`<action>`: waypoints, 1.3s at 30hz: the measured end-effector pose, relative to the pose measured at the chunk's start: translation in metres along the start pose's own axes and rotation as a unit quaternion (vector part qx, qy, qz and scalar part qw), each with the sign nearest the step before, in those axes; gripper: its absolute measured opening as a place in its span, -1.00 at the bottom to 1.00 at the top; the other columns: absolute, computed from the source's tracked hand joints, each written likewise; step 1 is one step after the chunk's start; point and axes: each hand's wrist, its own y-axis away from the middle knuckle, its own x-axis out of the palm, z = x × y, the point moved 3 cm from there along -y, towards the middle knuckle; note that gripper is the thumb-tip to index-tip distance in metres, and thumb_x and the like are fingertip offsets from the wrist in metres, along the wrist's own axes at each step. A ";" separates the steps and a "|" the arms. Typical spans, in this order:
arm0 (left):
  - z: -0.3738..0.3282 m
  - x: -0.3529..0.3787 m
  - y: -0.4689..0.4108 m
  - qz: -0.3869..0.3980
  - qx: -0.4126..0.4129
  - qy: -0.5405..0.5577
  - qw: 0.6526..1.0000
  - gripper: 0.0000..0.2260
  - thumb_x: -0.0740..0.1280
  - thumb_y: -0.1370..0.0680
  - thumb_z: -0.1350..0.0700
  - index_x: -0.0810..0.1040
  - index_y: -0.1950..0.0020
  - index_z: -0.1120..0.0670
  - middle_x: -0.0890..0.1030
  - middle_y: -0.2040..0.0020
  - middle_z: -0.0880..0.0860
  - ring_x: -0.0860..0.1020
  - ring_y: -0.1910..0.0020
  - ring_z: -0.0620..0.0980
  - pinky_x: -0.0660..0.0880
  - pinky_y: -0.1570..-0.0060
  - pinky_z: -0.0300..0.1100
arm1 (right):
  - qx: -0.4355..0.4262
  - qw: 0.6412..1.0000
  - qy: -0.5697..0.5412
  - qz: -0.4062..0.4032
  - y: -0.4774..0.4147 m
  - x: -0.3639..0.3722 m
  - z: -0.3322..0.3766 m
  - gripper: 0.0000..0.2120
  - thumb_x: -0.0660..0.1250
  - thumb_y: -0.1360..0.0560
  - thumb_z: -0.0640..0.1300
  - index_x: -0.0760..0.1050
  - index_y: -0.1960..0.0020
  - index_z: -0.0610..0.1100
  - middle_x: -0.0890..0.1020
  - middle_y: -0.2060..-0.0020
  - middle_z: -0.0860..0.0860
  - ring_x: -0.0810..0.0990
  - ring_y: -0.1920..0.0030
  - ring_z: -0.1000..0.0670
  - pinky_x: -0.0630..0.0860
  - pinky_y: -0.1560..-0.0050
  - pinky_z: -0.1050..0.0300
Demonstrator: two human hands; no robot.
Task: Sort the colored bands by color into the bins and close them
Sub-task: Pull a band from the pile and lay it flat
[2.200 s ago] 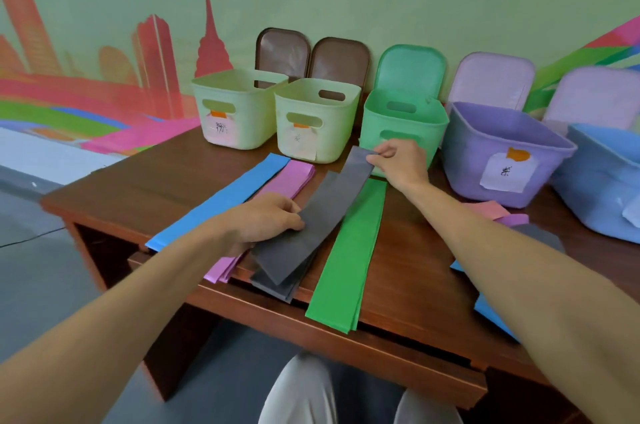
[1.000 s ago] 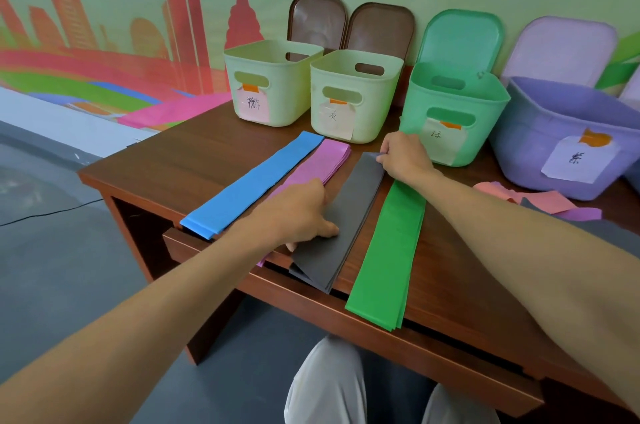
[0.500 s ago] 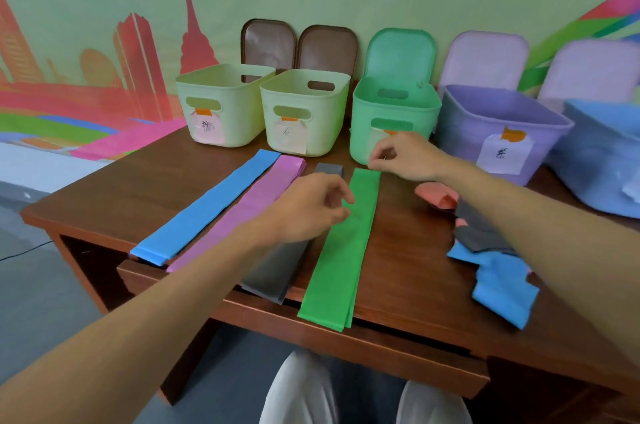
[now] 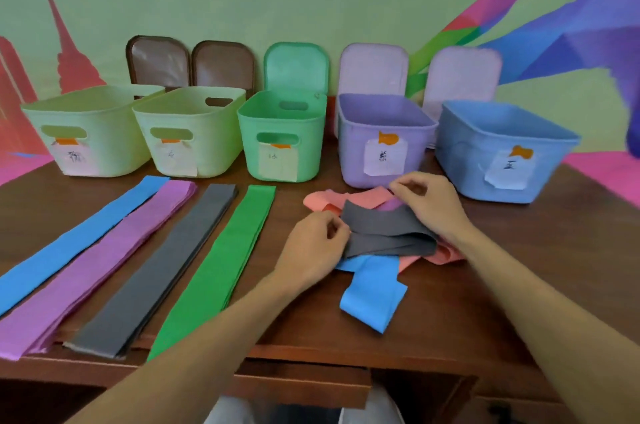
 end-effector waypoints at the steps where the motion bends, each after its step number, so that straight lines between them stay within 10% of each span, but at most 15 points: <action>1: 0.001 0.002 0.000 0.000 0.002 -0.002 1.000 -0.88 0.28 -0.54 0.07 0.58 0.10 0.06 0.61 0.12 -0.02 0.52 0.15 -0.08 0.43 0.08 -0.17 | 0.007 1.000 -0.002 -0.012 0.006 -0.001 -0.006 -0.95 0.41 -0.47 -0.11 0.64 0.16 -0.02 0.68 0.23 0.09 0.56 0.26 0.27 0.41 0.13 0.42; 11: 0.004 0.005 0.002 0.026 0.002 0.052 0.998 -0.92 0.43 -0.44 0.13 0.60 0.11 -0.02 0.58 0.17 0.02 0.44 0.29 -0.20 0.38 0.23 -0.34 | -0.092 0.985 0.108 0.101 0.012 0.006 -0.001 -0.91 0.45 -0.43 -0.04 0.70 0.10 0.00 0.52 0.31 0.26 0.47 0.21 0.30 0.31 0.14 0.42; 18: 0.001 0.005 0.004 0.019 0.024 0.010 0.999 -0.89 0.44 -0.44 0.16 0.61 0.06 0.02 0.51 0.15 -0.01 0.44 0.23 -0.13 0.38 0.21 -0.31 | -0.061 0.985 0.087 0.136 0.016 0.001 -0.001 -0.88 0.32 -0.24 0.30 0.54 0.29 0.31 0.61 0.14 0.15 0.53 0.01 0.03 0.43 -0.14 -0.13; 24: 0.001 0.002 0.004 0.013 -0.021 0.060 0.998 -0.94 0.38 -0.48 0.12 0.64 0.17 0.01 0.59 0.18 -0.02 0.49 0.23 -0.13 0.39 0.23 -0.31 | -0.039 0.997 -0.026 0.054 0.013 -0.014 0.000 -0.83 0.43 -0.43 -0.19 0.52 0.24 0.05 0.61 0.23 0.15 0.57 0.14 0.09 0.45 -0.02 0.16; 30: -0.025 -0.006 -0.012 -0.093 0.015 0.024 0.995 -0.92 0.31 -0.53 0.09 0.57 0.12 0.04 0.53 0.31 -0.05 0.45 0.32 -0.14 0.33 0.35 -0.28 | -0.060 0.997 -0.045 0.018 0.012 -0.016 -0.002 -0.80 0.44 -0.40 -0.25 0.53 0.26 0.02 0.61 0.31 0.20 0.56 0.21 0.20 0.44 0.04 0.29; 34: -0.036 0.005 -0.052 -0.015 0.016 -0.075 0.997 -0.72 0.20 -0.58 0.00 0.62 0.02 0.14 0.61 0.09 0.04 0.54 0.15 -0.06 0.48 0.13 -0.17 | -0.066 0.996 -0.055 0.033 0.014 -0.015 0.000 -0.82 0.45 -0.40 -0.27 0.56 0.24 0.00 0.60 0.33 0.38 0.56 0.21 0.26 0.41 0.07 0.44; 39: -0.026 0.018 -0.073 0.085 -0.034 -0.175 0.980 -0.64 0.24 -0.55 -0.15 0.59 0.31 0.04 0.55 0.32 0.01 0.52 0.13 0.09 0.42 0.09 -0.08 | -0.067 0.995 -0.072 0.028 0.012 -0.018 -0.002 -0.85 0.46 -0.40 -0.25 0.59 0.23 -0.02 0.64 0.29 0.20 0.58 0.19 0.19 0.45 0.05 0.35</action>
